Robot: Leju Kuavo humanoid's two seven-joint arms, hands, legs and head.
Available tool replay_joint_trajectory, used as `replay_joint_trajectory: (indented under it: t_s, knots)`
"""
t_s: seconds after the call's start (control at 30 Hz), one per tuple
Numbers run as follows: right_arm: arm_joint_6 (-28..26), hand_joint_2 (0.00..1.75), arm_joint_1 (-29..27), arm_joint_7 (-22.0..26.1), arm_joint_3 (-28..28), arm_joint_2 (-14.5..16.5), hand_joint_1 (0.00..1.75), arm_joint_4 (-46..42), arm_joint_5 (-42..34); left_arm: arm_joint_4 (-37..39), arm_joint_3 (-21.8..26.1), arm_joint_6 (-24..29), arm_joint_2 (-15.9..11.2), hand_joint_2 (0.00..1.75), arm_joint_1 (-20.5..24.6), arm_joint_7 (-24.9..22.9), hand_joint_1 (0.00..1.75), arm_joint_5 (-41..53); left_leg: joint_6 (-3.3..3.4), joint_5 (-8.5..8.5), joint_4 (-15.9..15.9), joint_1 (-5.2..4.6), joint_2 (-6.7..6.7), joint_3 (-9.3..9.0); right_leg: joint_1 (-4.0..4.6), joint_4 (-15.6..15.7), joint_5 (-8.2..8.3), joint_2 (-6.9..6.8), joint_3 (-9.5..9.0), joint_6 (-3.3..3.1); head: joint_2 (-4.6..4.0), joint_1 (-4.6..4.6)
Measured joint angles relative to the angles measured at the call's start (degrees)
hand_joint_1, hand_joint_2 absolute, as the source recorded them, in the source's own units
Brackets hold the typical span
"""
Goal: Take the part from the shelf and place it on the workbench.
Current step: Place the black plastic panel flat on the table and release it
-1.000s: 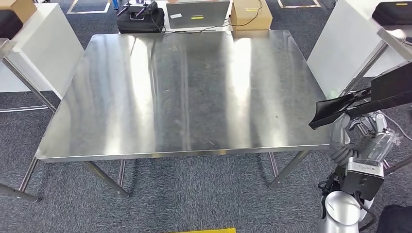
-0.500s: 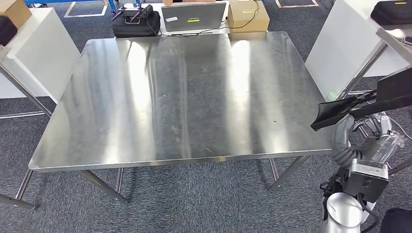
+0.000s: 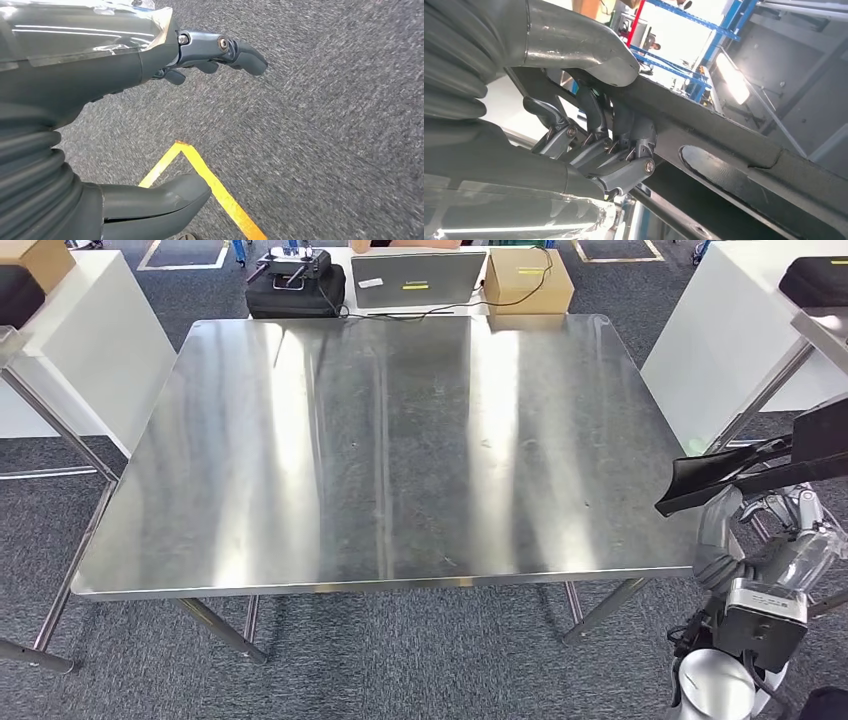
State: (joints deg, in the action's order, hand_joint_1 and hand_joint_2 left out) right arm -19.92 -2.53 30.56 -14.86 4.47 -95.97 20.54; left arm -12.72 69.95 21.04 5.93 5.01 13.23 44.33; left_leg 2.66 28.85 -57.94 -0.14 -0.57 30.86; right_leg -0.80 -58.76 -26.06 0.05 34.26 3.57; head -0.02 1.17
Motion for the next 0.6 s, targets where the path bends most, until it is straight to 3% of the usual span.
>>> replay_joint_trajectory:
  t_s: [0.07, 0.17, 0.2, 0.27, 0.3, 0.33, 0.37, 0.43, 0.47, 0.53, 0.6]
  knots:
    - [-0.2, 1.75, -0.1, -0.2, -0.2, 0.1, 1.75, -0.2, 0.2, 0.0, 0.0, 0.0, 0.1, 1.75, 0.0, 0.0, 0.0, 0.0, -0.48, 0.38, 0.1, -0.18, 0.01, -0.18, 0.26, 0.9, 0.23, 0.04, -0.57, -0.85, 0.0, -0.04]
    - [-0.3, 1.75, -0.2, -0.3, -0.4, 0.3, 1.75, -0.5, 0.3, 0.0, 0.0, 0.1, 0.1, 1.75, 0.0, 0.0, 0.0, 0.0, -1.44, 1.81, -1.7, 0.13, 0.17, 0.53, -0.54, 1.3, 0.12, 0.1, -1.15, -2.02, 0.0, -0.11]
    - [-0.3, 1.75, -0.2, -0.3, -0.5, 0.4, 1.75, -0.6, 0.3, 0.0, 0.0, 0.1, 0.1, 1.75, 0.1, 0.0, 0.0, 0.0, -1.77, 3.09, -4.1, 0.26, 0.22, 1.66, -0.8, 1.4, 0.03, 0.09, -1.44, -2.39, 0.0, -0.14]
    - [-0.3, 1.75, -0.2, -0.4, -0.5, 0.5, 1.75, -0.7, 0.4, 0.0, -0.1, 0.1, 0.0, 1.75, 0.0, 0.1, 0.0, 0.0, -2.29, 6.16, -11.5, 0.51, 0.27, 5.7, -0.74, 1.4, -0.32, 0.02, -1.8, -2.89, 0.0, -0.21]
    - [-0.3, 1.75, -0.3, -0.4, -0.6, 0.6, 1.75, -0.7, 0.5, 0.0, -0.1, 0.1, 0.0, 1.75, 0.0, 0.1, 0.0, 0.0, -2.49, 6.87, -14.5, 0.66, 0.29, 7.64, -0.73, 1.4, -0.44, 0.01, -1.93, -3.02, 0.0, -0.2]
    - [-0.3, 1.75, -0.3, -0.5, -0.6, 0.7, 1.75, -0.7, 0.7, 0.0, -0.1, 0.1, 0.0, 1.75, 0.0, 0.1, 0.0, 0.0, -2.65, 6.5, -15.9, 0.82, 0.32, 8.9, -0.73, 1.4, -0.59, 0.04, -2.1, -3.05, 0.0, -0.21]
    - [-0.4, 1.75, -0.3, -0.7, -0.7, 0.8, 1.75, -0.7, 1.0, 0.0, -0.1, 0.0, 0.0, 1.75, 0.0, 0.3, 0.0, 0.0, -2.74, 4.95, -14.8, 0.99, 0.35, 8.97, -0.78, 1.4, -0.75, 0.09, -2.34, -2.96, 0.0, -0.21]
    - [-0.4, 1.75, -0.2, -1.4, -1.1, 0.9, 1.75, -0.6, 2.1, -0.1, -0.1, -0.1, 0.0, 1.75, 0.0, 0.6, 0.0, 0.0, -2.75, 0.31, -7.7, 1.29, 0.41, 6.2, -0.9, 1.4, -1.24, 0.19, -3.0, -2.49, 0.0, -0.2]
    - [-0.5, 1.75, -0.1, -2.0, -1.4, 0.9, 1.75, -0.6, 3.1, -0.1, -0.1, -0.2, 0.0, 1.75, 0.0, 0.7, 0.0, 0.0, -2.67, -1.16, -4.2, 1.27, 0.39, 4.62, -0.75, 1.3, -1.51, 0.22, -3.24, -2.15, 0.0, -0.19]
    - [-0.5, 1.75, 0.6, -3.9, -2.1, 0.8, 1.75, 0.0, 6.6, -0.1, -0.1, -0.3, 0.0, 1.75, 0.1, 0.5, 0.0, 0.0, -2.37, -2.0, -0.9, 1.11, 0.33, 2.94, -0.3, 1.2, -1.85, 0.27, -3.33, -1.74, 0.0, -0.15]
    - [-0.7, 1.75, 2.3, -7.0, -3.0, 0.0, 1.75, 2.0, 12.6, -0.1, -0.2, -0.7, 0.0, 1.75, 0.1, 0.5, 0.0, 0.0, -2.1, -2.04, -0.6, 0.82, 0.3, 2.77, -0.04, 1.2, -1.89, 0.32, -3.31, -1.69, 0.0, -0.14]
